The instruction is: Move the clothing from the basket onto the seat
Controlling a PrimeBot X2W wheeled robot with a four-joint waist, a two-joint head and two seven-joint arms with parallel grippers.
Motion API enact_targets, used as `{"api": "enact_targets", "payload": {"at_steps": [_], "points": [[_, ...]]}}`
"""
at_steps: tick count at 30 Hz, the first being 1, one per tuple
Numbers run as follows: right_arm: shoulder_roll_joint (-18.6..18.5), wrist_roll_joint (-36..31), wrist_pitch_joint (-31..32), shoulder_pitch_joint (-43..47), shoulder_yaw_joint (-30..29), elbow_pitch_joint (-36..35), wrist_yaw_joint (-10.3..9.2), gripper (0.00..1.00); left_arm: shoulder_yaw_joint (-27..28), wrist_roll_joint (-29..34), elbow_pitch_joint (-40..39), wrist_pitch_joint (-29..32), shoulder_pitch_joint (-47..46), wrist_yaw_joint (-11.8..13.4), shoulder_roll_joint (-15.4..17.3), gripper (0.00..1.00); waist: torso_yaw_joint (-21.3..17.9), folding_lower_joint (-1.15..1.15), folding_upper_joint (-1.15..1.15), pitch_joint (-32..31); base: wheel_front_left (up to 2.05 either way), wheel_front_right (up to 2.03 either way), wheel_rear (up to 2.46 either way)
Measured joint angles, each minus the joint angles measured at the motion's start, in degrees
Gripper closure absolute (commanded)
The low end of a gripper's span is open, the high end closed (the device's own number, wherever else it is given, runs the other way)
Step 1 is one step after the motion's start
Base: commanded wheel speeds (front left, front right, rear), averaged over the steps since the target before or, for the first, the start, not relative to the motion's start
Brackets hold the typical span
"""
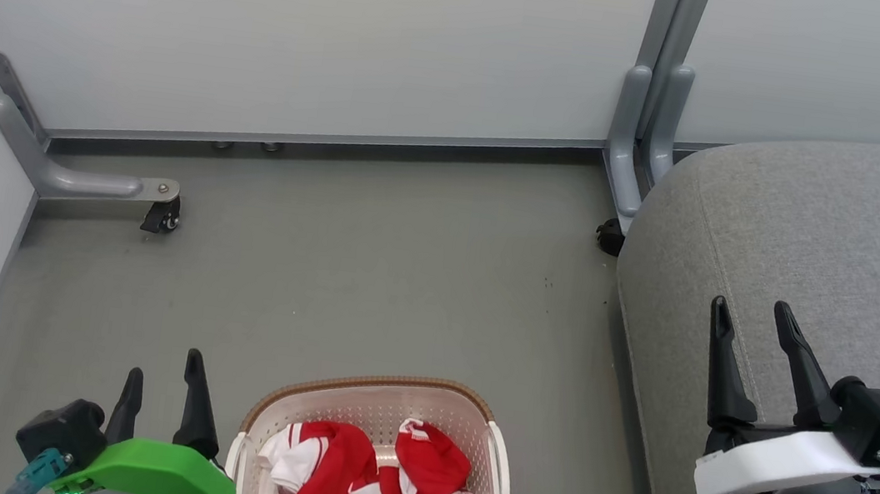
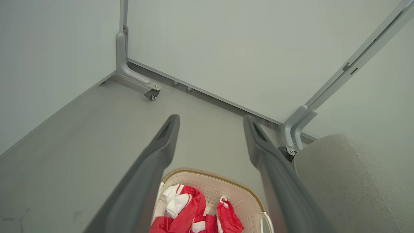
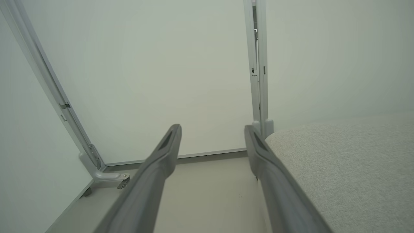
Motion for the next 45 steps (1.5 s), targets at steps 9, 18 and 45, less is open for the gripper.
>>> {"api": "enact_targets", "payload": {"at_steps": [9,18,45], "points": [[0.66,-5.19,-1.4,0.32,-0.19,0.14,0.01,0.0,-1.86,5.8,0.79,-1.48,-0.03,1.29,0.01,0.0,-0.23,0.0,0.0,0.03,0.0,0.0,0.0],[0.41,-10.42,-2.53,0.91,1.44,0.55,0.01,0.0,-4.87,12.07,-1.99,-2.65,-0.02,1.46,0.27,0.0,-0.53,0.0,0.0,0.13,0.0,0.0,0.0],[0.43,-19.42,-5.82,1.59,2.48,0.91,0.02,0.0,-7.06,21.67,-2.33,-5.88,1.34,-1.2,0.42,0.0,-0.52,0.0,0.0,-0.78,0.0,0.0,0.0]]}}
